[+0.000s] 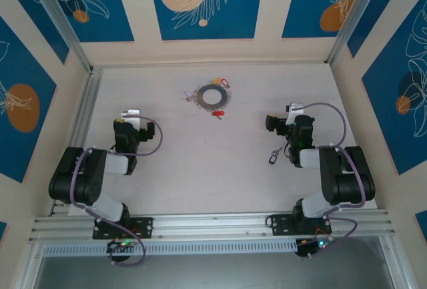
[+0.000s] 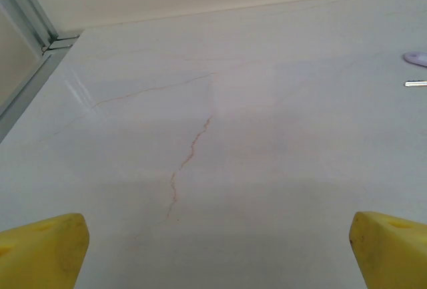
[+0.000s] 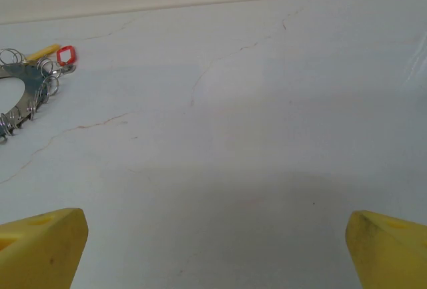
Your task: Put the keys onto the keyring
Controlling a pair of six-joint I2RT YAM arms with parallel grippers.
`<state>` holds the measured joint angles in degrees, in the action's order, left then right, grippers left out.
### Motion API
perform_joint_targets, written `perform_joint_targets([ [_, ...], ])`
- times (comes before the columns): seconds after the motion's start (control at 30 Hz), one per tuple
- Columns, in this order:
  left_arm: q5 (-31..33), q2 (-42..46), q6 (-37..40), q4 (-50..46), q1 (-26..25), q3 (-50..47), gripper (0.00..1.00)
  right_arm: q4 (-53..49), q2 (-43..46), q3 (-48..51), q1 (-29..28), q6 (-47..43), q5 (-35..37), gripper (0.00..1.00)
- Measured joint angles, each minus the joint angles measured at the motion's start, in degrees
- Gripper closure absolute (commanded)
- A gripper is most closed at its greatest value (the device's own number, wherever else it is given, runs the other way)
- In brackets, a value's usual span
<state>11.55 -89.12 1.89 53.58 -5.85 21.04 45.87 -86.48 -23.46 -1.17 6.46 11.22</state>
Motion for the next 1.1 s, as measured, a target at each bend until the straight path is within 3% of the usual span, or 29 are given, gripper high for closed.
perform_joint_targets([
  [0.9, -1.27, 0.39, 0.24, -0.42, -0.02, 0.0, 0.0, -0.46, 0.2, 0.0, 0.07, 1.05, 1.11, 0.01],
  [1.0, -1.36, 5.95, 1.27, -8.28, -1.2, 0.48, 0.0, -6.82, 3.69, -0.7, -1.57, 0.76, 4.37, 0.01],
  [1.1, 1.38, 14.05, 1.11, -19.65, -6.21, 5.11, 0.0, -13.92, 10.36, -3.26, -5.44, 0.33, 7.85, 0.01],
])
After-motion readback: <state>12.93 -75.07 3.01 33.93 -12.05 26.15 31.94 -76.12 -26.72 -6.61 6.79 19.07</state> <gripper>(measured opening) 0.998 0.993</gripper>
